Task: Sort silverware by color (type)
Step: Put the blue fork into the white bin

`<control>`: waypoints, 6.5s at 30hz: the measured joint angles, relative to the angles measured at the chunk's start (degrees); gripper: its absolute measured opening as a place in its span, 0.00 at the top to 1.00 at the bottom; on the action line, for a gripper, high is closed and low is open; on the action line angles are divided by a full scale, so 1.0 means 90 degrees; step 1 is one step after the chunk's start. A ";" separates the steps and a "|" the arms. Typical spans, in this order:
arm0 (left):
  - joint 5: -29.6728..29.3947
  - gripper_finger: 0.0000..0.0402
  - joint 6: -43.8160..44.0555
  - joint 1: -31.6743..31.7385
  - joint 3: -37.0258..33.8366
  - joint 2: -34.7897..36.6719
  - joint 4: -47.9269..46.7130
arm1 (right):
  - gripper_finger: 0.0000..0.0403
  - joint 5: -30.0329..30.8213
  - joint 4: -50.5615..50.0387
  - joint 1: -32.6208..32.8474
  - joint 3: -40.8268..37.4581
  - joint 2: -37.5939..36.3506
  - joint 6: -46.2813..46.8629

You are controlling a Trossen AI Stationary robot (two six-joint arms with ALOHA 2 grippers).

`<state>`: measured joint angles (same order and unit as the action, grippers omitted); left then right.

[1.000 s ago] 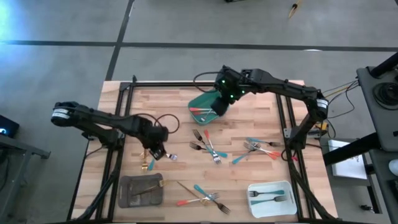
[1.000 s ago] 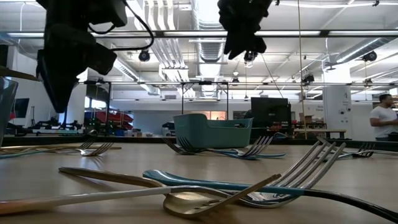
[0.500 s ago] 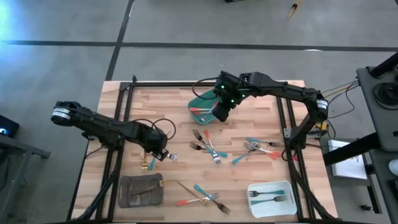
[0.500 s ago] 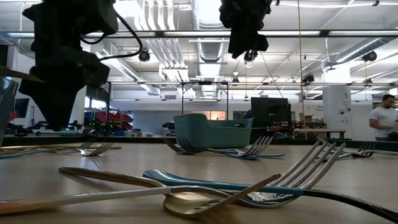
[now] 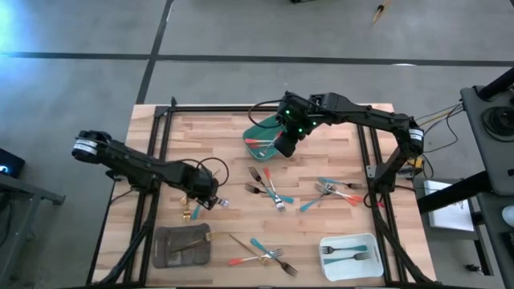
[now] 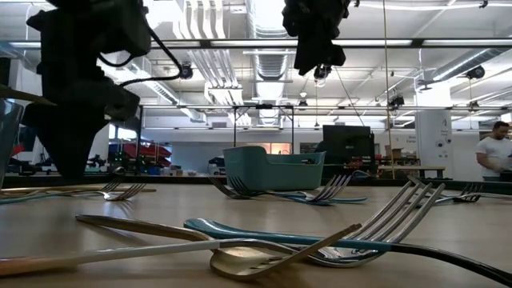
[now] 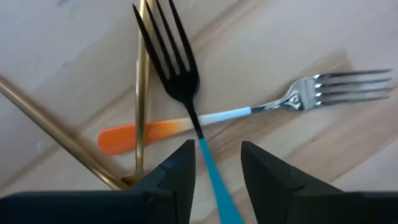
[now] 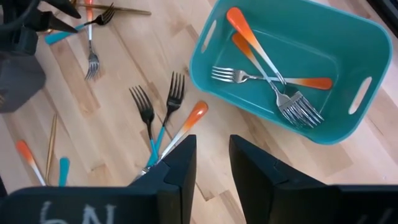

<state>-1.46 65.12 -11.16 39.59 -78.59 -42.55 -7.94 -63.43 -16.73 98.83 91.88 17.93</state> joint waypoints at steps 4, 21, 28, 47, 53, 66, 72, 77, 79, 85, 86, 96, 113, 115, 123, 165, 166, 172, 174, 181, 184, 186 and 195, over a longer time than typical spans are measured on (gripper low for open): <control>0.0025 0.72 0.0038 -0.0034 0.0000 -0.0270 0.0012 | 0.79 0.0000 -0.0006 0.0000 0.0000 0.0000 -0.0035; 0.0333 0.98 0.0346 -0.0036 0.0060 -0.0945 0.0148 | 0.80 0.0010 -0.0006 0.0000 0.0000 0.0000 -0.0162; 0.0365 1.00 0.0304 -0.0041 0.0248 -0.0941 -0.0013 | 0.80 0.0012 -0.0018 0.0000 -0.0002 0.0000 -0.0164; -0.1231 1.00 0.0093 0.0004 0.1266 0.0158 -0.0183 | 0.82 0.0046 0.0311 0.0000 -0.0010 0.0000 -0.0023; -0.2350 1.00 0.0103 0.0248 0.1865 0.0295 -0.0180 | 0.82 0.0052 0.1381 -0.0002 -0.0010 0.0005 0.0559; -0.3295 1.00 -0.1431 0.1324 0.2972 0.0297 0.0102 | 0.82 0.0051 0.3284 -0.0005 -0.0010 0.0007 0.1795; -0.3283 1.00 -0.2330 0.1738 0.3405 0.0223 0.0329 | 0.82 0.0056 0.3805 -0.0005 -0.0010 0.0007 0.1694; -0.3278 1.00 -0.2921 0.1897 0.3847 0.0041 0.0360 | 0.82 0.0060 0.4118 -0.0005 -0.0010 0.0007 0.1606; -0.3260 1.00 -0.3083 0.1930 0.3979 -0.0014 0.0373 | 0.82 0.0074 0.4248 -0.0008 -0.0010 0.0007 0.1565; -0.3225 1.00 -0.3229 0.2073 0.4068 -0.0123 0.0351 | 0.77 0.0216 0.4440 -0.0007 -0.0008 0.0007 0.1177; -0.3226 1.00 -0.3224 0.2094 0.4059 -0.0122 0.0361 | 0.75 0.0217 0.4437 -0.0007 -0.0009 0.0007 0.1174; -0.2918 1.00 -0.3375 0.2140 0.4191 -0.0121 0.0673 | 0.65 0.0548 0.4441 -0.0017 -0.0007 0.0007 0.1163; -0.2629 1.00 -0.3780 0.2141 0.4386 -0.0118 0.1219 | 0.68 0.0931 0.4835 -0.0019 -0.0005 0.0010 0.1166; -0.2592 1.00 -0.3838 0.2135 0.4386 -0.0118 0.1282 | 0.69 0.1056 0.4847 -0.0019 -0.0005 0.0010 0.1162; -0.2595 1.00 -0.3849 0.2140 0.4386 -0.0116 0.1264 | 0.81 0.1060 0.4845 -0.0019 -0.0005 0.0010 0.1169; -0.2612 1.00 -0.4653 0.2305 0.4381 -0.0007 -0.0105 | 0.98 -0.0483 -0.0279 -0.0063 0.0000 -0.0901 -0.0521; -0.2610 1.00 -0.4640 0.2305 0.4381 -0.0007 -0.0224 | 0.98 -0.0515 -0.0658 0.0086 0.0000 -0.0972 -0.0559; -0.2608 1.00 -0.4611 0.2305 0.4379 -0.0007 -0.0891 | 0.98 -0.0489 -0.2209 0.1231 -0.0019 -0.1434 -0.0389; -0.2607 1.00 -0.4609 0.2305 0.4379 -0.0007 -0.1056 | 0.98 -0.0459 -0.2223 0.1770 -0.0117 -0.1559 -0.0057; -0.2601 1.00 -0.4512 0.2305 0.4379 -0.0007 -0.1535 | 0.98 -0.0446 -0.2205 0.4048 -0.0764 -0.1931 0.0640; -0.2601 1.00 -0.4373 0.2305 0.4378 -0.0007 -0.1660 | 0.98 -0.0173 -0.2170 0.5047 -0.1177 -0.1933 0.0792; -0.2601 1.00 -0.4301 0.2301 0.4377 -0.0007 -0.1655 | 0.98 0.0041 -0.2049 0.5621 -0.1510 -0.1879 0.0848; -0.2510 1.00 -0.4278 0.2276 0.4376 -0.0007 -0.1494 | 0.98 0.0051 0.0113 0.6855 -0.2686 -0.1369 0.0853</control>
<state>-24.05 26.61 9.33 78.98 -78.65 -55.99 -7.49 -62.42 44.97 74.66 79.56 25.61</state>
